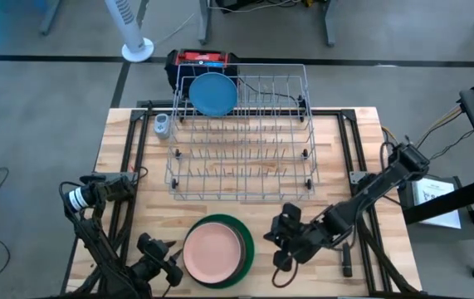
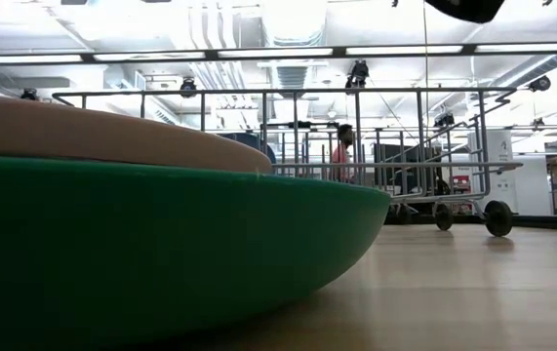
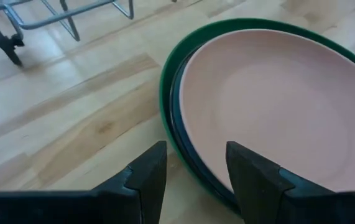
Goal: Sort dishes
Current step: Put the light pink plate into the dish rack
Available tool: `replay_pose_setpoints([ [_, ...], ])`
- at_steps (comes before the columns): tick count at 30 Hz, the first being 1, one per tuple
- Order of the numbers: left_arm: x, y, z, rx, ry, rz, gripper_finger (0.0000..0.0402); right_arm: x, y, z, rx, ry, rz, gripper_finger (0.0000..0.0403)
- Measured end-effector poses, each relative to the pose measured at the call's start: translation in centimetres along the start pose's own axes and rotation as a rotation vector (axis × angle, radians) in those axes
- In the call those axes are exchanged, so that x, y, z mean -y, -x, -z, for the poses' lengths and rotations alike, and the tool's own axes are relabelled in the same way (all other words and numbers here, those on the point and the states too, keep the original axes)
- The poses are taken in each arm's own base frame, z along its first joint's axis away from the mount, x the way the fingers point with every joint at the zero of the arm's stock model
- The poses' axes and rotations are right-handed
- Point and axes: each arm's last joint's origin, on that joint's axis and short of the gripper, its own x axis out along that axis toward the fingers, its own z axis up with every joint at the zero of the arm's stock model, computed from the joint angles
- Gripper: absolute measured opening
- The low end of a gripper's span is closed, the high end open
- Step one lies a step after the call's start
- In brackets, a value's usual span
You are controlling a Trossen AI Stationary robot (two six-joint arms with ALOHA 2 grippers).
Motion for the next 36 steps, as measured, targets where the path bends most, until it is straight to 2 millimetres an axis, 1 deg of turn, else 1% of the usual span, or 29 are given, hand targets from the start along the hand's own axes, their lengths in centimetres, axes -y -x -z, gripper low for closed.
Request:
replay_pose_setpoints([
  [6, -0.1, -0.3, 0.1, 0.0, 0.04, 0.002, 0.0155, -0.5, -1.7, 0.3, -0.027, -0.049, 0.021, 0.0],
  [11, -0.7, -1.0, 0.4, 0.011, 0.13, -0.016, 0.0155, -1.0, -2.4, 0.2, -0.03, -0.06, 0.026, 0.0],
  [14, -0.5, -1.5, 0.3, 0.008, 0.148, -0.02, 0.0155, -1.2, -2.5, 0.0, -0.021, -0.064, 0.017, 0.0],
  [19, -0.4, -2.4, -0.2, 0.017, 0.12, -0.045, 0.0155, -1.3, -2.6, 0.1, -0.025, -0.055, 0.019, 0.0],
  [28, 0.0, -2.4, 0.0, -0.005, 0.112, -0.017, 0.0155, -1.2, -2.6, 0.0, -0.026, -0.036, 0.021, 0.0],
  [33, 0.9, -2.1, 0.2, -0.039, -0.004, 0.04, 0.0155, -1.1, -2.7, -0.1, -0.025, -0.03, 0.023, 0.0],
  [36, 0.9, -2.1, 0.2, -0.04, -0.018, 0.039, 0.0155, -1.1, -2.7, -0.1, -0.025, -0.027, 0.023, 0.0],
])
